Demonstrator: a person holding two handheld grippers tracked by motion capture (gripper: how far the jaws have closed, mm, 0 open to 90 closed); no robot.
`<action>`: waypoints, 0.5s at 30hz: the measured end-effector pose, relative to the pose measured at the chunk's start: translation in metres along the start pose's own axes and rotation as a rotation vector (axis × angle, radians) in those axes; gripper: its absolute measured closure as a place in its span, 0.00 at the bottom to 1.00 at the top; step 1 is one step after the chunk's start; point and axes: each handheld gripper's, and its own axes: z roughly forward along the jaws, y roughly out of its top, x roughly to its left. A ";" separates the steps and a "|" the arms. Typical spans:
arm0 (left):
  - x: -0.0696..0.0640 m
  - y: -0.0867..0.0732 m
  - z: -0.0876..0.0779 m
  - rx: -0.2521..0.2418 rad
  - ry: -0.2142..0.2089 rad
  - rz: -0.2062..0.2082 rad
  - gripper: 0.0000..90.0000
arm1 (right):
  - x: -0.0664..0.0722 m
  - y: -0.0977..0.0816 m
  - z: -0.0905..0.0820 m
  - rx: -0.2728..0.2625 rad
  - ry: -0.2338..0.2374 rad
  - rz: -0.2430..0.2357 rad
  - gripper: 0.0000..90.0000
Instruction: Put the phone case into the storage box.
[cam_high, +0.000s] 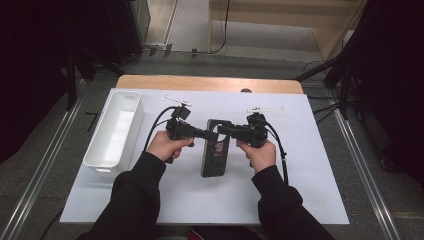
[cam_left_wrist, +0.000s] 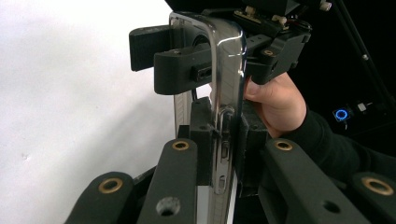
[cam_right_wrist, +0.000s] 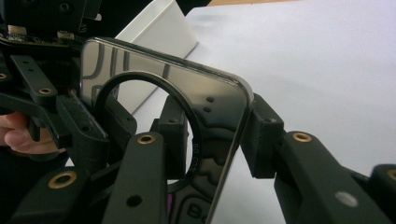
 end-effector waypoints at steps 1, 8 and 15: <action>0.000 0.000 0.000 0.000 0.004 0.003 0.89 | 0.000 0.000 0.000 0.001 -0.001 -0.001 0.71; 0.000 0.000 -0.002 -0.013 0.016 0.007 0.88 | 0.003 0.002 -0.001 -0.001 -0.020 -0.016 0.72; -0.001 0.001 -0.003 -0.028 0.034 0.015 0.88 | 0.004 0.003 -0.002 -0.007 -0.025 -0.021 0.73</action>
